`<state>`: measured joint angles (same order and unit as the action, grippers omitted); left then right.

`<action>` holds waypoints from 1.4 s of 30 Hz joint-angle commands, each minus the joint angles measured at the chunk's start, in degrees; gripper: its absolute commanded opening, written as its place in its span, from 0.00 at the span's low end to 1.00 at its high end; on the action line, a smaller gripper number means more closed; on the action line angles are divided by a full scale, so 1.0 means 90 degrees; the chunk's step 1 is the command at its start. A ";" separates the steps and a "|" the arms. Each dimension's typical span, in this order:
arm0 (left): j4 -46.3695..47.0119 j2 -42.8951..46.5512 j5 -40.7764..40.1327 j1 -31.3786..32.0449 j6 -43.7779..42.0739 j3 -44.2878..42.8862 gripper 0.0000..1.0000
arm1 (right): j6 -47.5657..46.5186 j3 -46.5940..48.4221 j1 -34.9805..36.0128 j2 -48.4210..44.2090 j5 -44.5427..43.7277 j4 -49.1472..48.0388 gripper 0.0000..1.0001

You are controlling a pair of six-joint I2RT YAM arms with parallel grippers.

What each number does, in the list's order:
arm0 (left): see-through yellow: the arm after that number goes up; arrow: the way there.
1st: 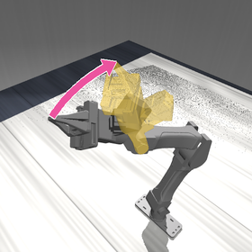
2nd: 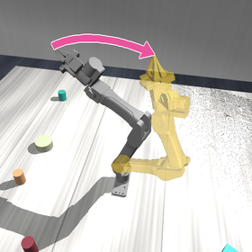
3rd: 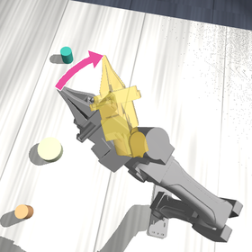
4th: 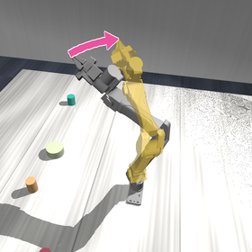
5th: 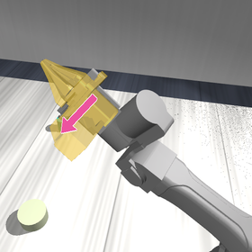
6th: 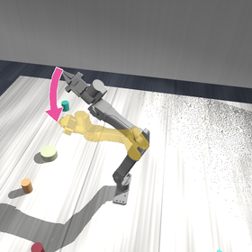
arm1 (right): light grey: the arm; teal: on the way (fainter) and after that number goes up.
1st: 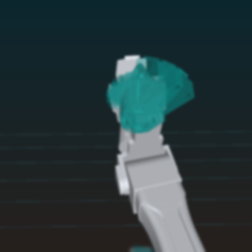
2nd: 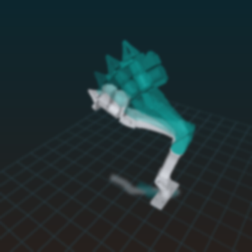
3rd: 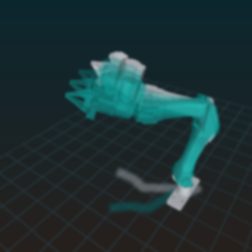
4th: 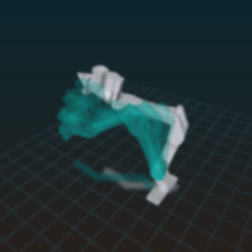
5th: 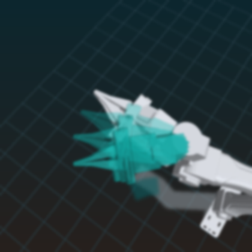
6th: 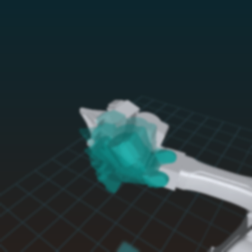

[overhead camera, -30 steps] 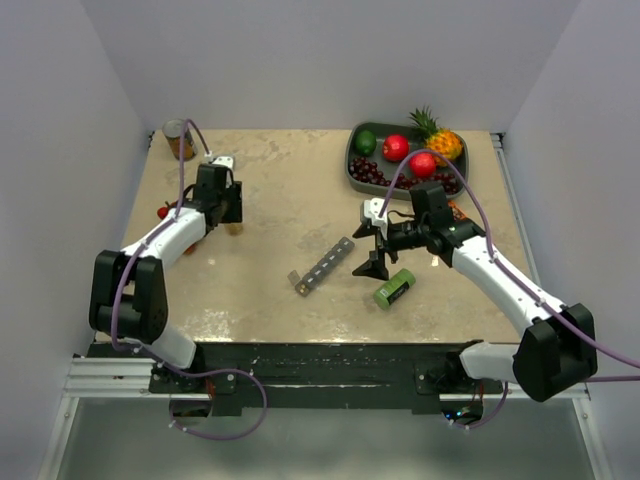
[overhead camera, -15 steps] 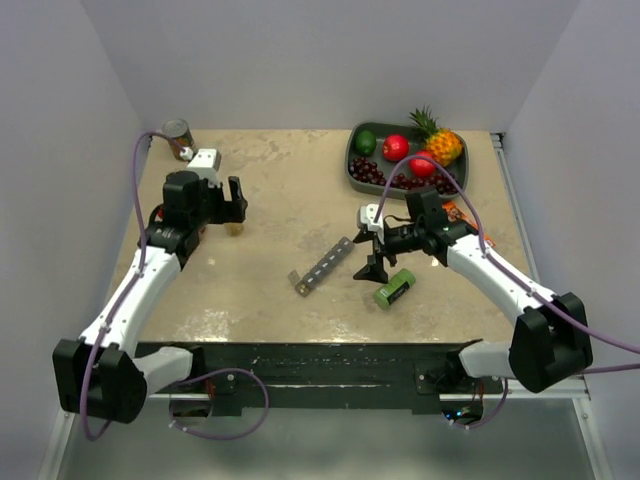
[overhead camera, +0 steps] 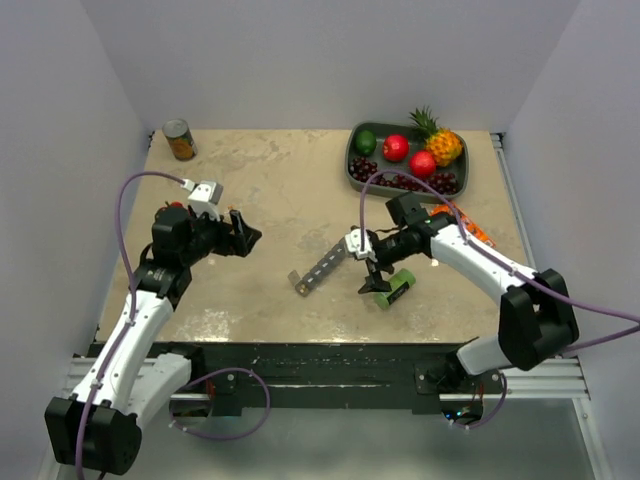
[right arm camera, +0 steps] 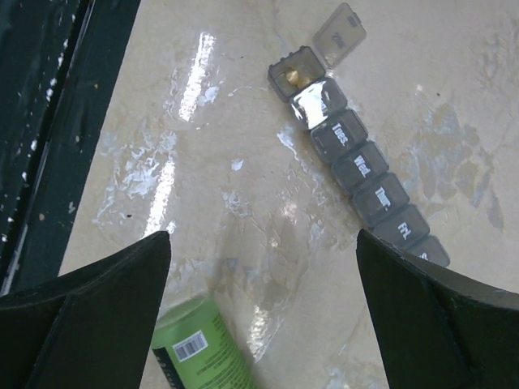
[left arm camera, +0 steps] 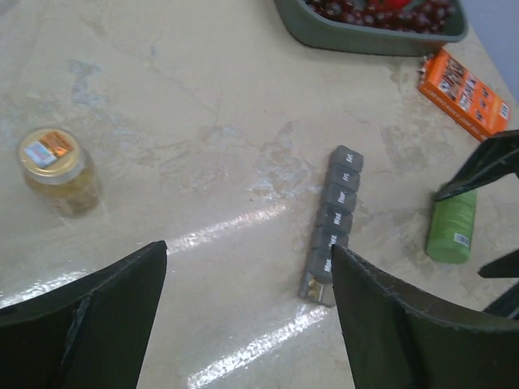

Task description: Sort the pills into containers

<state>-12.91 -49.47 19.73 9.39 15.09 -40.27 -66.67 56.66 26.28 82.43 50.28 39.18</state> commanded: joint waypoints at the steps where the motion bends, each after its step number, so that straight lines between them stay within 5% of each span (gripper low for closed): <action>1: 0.0340 0.0087 0.1059 -0.0037 0.0451 0.0586 0.82 | -0.1048 0.0451 0.0653 0.0477 -0.1334 0.0237 0.99; 15: 0.1336 -0.0391 0.1237 -0.0027 0.1779 0.1877 0.49 | -0.1156 0.2374 0.1308 0.2715 -0.2374 0.0237 0.90; 32: 0.2449 -0.1172 0.1265 0.0333 0.2210 0.2307 0.45 | -0.1254 0.2464 0.1503 0.3399 -0.2891 0.0110 0.65; 42: 0.3298 -0.2664 0.0768 0.0793 0.2268 0.1771 0.37 | -0.0893 0.1693 0.1552 0.2950 -0.2920 -0.0485 0.52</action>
<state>10.17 -68.58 29.30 15.73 35.05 -20.45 -76.09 74.61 39.81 111.02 26.15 37.67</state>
